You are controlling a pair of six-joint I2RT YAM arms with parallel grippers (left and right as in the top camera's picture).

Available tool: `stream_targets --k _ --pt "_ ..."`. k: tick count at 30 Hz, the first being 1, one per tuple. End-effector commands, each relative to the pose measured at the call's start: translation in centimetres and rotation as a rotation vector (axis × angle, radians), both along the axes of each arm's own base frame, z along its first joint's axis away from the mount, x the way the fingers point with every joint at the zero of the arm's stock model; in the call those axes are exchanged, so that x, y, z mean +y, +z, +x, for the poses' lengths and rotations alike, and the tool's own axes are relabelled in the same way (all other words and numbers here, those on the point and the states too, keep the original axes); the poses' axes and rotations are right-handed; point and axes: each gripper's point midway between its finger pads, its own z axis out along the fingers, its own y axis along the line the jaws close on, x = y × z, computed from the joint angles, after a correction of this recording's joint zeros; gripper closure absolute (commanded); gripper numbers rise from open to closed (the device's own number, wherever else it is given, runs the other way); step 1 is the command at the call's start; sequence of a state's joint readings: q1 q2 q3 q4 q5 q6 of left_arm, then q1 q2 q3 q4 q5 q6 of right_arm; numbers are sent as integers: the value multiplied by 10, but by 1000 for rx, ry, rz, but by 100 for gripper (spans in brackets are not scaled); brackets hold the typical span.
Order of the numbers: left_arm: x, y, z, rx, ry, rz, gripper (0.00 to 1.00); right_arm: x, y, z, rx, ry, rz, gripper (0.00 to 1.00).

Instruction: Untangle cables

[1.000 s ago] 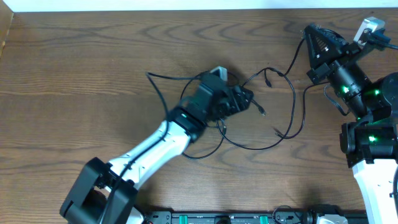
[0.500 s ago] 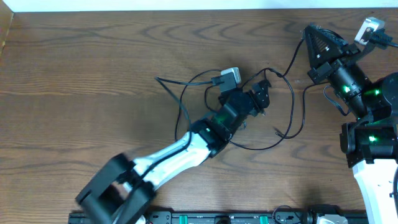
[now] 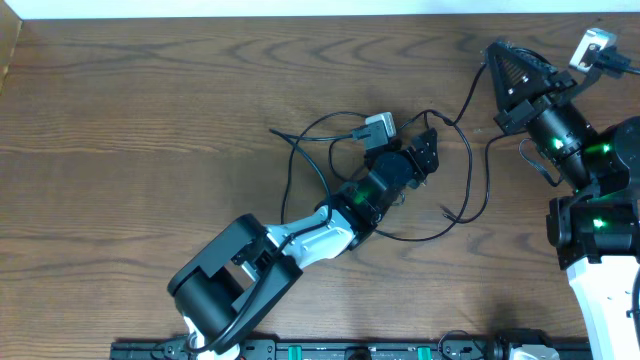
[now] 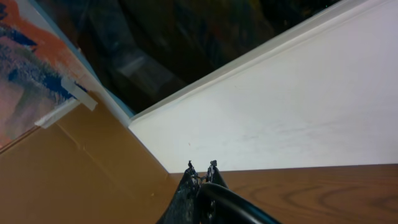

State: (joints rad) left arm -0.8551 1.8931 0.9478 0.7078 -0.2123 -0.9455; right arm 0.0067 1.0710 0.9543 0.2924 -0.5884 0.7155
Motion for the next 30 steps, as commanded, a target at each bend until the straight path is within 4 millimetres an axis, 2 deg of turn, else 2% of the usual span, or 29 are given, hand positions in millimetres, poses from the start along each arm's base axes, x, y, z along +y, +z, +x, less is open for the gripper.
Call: stream_targets --k 1,6,13,23,25,30 --pt "-3 -3 1 -7 3 -5 20 10 17 -10 -35 37 9 99" --pt "-7 -10 4 -23 4 -24 20 18 17 -12 -19 63 31 99" --pt "-13 -12 9 -60 4 -67 37 27 16 -16 -9 94 42 99" --pt "-9 -5 14 -87 40 -83 37 29 16 -17 7 111 62 99" --pt "-10 -2 15 -94 40 -92 43 29 16 -17 10 113 64 99" --pt "-11 1 16 -101 40 -101 72 31 16 -18 14 120 69 99"
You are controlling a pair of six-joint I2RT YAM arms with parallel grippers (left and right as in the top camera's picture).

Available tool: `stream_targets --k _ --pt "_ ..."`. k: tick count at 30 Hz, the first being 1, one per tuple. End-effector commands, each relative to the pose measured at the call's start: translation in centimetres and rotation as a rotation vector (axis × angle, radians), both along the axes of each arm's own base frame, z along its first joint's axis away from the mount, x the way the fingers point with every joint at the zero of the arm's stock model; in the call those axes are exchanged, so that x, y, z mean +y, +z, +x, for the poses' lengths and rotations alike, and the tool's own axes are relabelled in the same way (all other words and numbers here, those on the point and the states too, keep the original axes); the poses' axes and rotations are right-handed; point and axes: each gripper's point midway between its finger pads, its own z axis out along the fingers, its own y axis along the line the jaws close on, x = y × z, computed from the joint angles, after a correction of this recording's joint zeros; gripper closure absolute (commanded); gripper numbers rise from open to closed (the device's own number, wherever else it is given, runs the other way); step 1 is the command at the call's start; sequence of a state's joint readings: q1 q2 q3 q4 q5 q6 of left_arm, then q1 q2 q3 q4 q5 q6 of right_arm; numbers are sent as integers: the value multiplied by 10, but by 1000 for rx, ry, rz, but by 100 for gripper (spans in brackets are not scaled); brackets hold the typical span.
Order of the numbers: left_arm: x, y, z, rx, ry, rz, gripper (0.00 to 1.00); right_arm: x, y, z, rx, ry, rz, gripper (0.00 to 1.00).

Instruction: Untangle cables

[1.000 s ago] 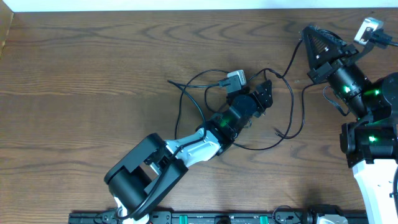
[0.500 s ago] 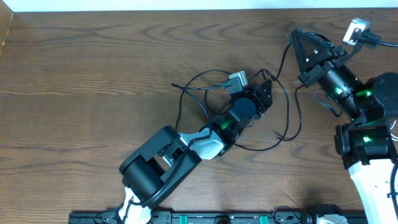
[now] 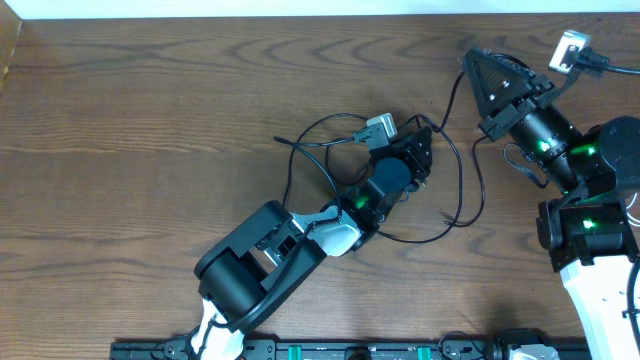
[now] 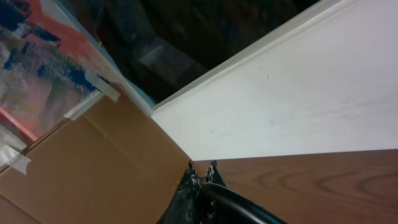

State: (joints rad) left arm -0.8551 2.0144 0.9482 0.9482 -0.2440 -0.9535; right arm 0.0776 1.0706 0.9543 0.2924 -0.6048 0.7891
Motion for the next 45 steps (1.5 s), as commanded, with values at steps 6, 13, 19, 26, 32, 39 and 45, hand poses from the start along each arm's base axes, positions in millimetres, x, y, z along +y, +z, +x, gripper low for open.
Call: stream_targets --k 6,13,19,26,32,39,45 --pt "-14 7 -5 -10 -65 -18 92 4 15 -8 -43 15 -4 99" --pt "-36 6 -24 22 -234 -34 92 3 16 -7 -72 0 -38 99" --pt "-41 17 -32 20 -283 -42 93 2 16 -7 -77 -2 -43 99" --pt "-17 13 -41 63 -271 188 69 1 13 -5 -75 -14 -57 98" --pt "-2 11 -32 63 -169 237 62 4 13 -7 -32 11 -9 97" --pt "16 15 -18 35 -35 264 52 9 12 -12 49 76 77 97" --pt "16 14 -15 24 -17 258 47 13 11 -16 84 113 106 97"
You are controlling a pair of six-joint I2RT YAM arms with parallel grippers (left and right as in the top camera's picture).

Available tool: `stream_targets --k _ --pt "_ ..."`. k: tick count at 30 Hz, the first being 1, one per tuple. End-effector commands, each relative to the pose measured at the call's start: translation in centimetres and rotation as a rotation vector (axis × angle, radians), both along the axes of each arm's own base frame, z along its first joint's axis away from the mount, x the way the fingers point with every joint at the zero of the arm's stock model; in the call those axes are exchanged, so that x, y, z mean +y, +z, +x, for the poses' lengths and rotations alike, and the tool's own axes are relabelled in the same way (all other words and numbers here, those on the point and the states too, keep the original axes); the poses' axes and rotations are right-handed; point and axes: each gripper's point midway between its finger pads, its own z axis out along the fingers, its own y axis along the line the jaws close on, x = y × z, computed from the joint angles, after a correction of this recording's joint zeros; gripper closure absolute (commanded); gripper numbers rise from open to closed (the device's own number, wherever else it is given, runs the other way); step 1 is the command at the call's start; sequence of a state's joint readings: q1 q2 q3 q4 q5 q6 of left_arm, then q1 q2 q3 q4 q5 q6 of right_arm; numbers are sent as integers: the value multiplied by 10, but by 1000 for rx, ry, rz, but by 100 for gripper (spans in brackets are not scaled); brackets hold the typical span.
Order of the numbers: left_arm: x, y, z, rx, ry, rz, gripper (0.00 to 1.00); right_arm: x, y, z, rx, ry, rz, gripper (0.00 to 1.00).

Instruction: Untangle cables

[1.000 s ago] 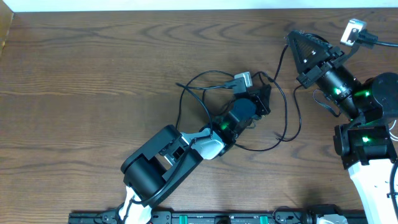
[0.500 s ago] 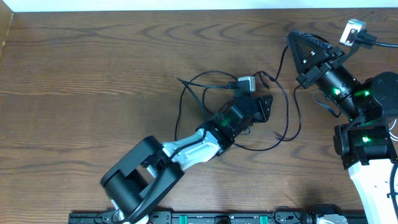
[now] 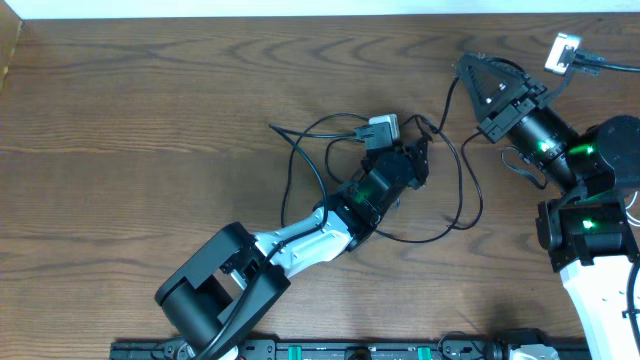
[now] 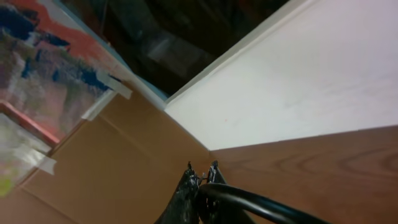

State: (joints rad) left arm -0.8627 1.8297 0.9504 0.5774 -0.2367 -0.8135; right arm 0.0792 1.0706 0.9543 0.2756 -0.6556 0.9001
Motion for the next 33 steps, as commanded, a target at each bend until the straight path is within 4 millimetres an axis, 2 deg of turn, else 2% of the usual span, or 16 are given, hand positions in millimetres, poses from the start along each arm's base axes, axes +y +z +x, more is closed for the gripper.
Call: stream_targets --k 1,13,19,21,26,27,33 --pt "-1 3 8 -37 33 -1 47 6 16 -11 -1 48 39 97" --pt "-15 -3 19 -112 35 -92 37 8 17 -14 9 67 50 98" --pt "-12 -4 28 -154 86 -122 34 9 17 -16 24 80 65 98" --pt "-12 -5 28 -160 86 -129 43 9 17 -16 24 79 65 98" --pt "-14 -4 27 -159 75 -133 89 9 17 -15 18 75 59 98" --pt "-16 -5 26 -157 63 -135 92 8 17 -15 13 71 55 98" --pt "-39 0 11 -135 -86 -175 92 6 16 -12 -9 46 29 98"
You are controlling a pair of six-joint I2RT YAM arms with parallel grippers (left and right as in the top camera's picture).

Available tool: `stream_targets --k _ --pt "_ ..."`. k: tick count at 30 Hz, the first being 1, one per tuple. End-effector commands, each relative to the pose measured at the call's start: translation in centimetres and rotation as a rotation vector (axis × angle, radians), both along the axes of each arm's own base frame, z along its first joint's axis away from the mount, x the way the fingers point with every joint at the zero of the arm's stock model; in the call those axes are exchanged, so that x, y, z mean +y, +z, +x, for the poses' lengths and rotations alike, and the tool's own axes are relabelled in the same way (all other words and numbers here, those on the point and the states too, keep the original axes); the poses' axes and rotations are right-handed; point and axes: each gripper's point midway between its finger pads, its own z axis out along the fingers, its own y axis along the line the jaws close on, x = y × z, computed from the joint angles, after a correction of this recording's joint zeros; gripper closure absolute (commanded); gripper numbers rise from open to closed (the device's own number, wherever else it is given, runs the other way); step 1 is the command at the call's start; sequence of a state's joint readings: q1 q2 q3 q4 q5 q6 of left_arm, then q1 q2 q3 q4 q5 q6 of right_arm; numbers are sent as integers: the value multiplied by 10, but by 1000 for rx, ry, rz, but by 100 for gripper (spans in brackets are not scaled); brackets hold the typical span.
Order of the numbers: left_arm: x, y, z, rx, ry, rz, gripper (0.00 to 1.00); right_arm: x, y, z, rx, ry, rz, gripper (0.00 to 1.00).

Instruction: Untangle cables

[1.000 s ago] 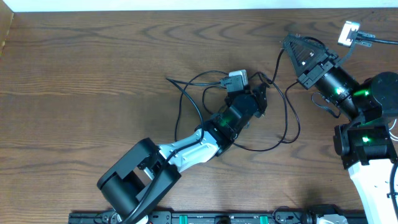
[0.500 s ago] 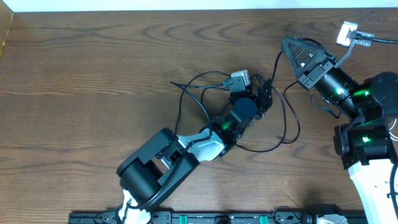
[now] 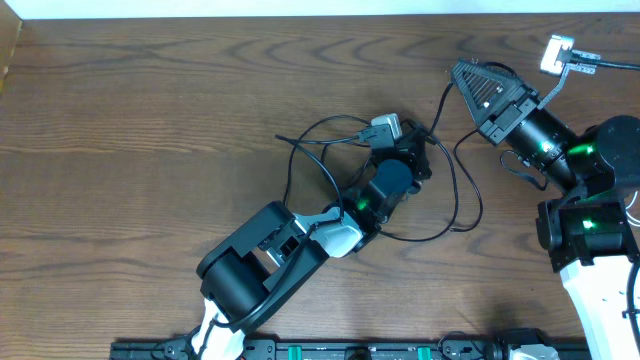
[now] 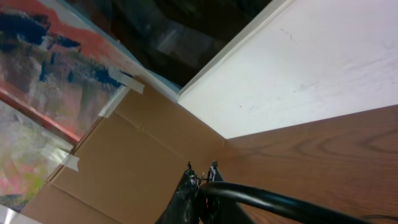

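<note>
Thin black cable (image 3: 300,150) lies in tangled loops at mid-table, with a silver plug (image 3: 386,125) at the top of the tangle. My left gripper (image 3: 412,158) sits in the tangle just below and right of that plug; its jaws are dark against the cable and unreadable. Further right, my right gripper (image 3: 456,70) is shut on a strand of the black cable (image 4: 280,200), which runs out to the right from its fingertips (image 4: 213,168). From that gripper the strand drops down into the loops (image 3: 462,190).
A second silver plug (image 3: 556,50) hangs at the top right, its lead (image 3: 610,66) leaving the frame. A white wall strip (image 3: 300,8) borders the far edge of the wooden table (image 3: 150,150). A cardboard panel (image 4: 124,162) stands at the left end.
My right gripper has shifted slightly left, still shut on the cable. The left arm's elbow has moved up and toward the tangle while its gripper stayed by the silver plug.
My right gripper held the cable at the far right, near the table's back edge. At each later moment it stood further left, and the right-hand loop has drawn in toward the tangle. My left gripper stayed by the silver plug while its arm changed posture.
</note>
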State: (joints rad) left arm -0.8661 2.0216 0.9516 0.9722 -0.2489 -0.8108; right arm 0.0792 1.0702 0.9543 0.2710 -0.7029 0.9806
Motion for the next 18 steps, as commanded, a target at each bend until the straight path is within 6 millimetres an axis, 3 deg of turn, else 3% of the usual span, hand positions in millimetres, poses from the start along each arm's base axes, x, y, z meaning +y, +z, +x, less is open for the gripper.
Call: stream_targets --k 1,7,12,18 --pt "-22 8 -11 -4 -128 -24 93 -1 18 -6 -77 -22 -29 98" --pt "-32 7 -34 80 -266 20 93 -16 10 9 -134 -158 -136 96" --pt "-4 -4 -52 240 -242 173 93 -31 1 21 -148 -270 -227 96" --pt "25 22 -76 287 -257 277 93 -48 -15 38 -129 -387 -311 95"
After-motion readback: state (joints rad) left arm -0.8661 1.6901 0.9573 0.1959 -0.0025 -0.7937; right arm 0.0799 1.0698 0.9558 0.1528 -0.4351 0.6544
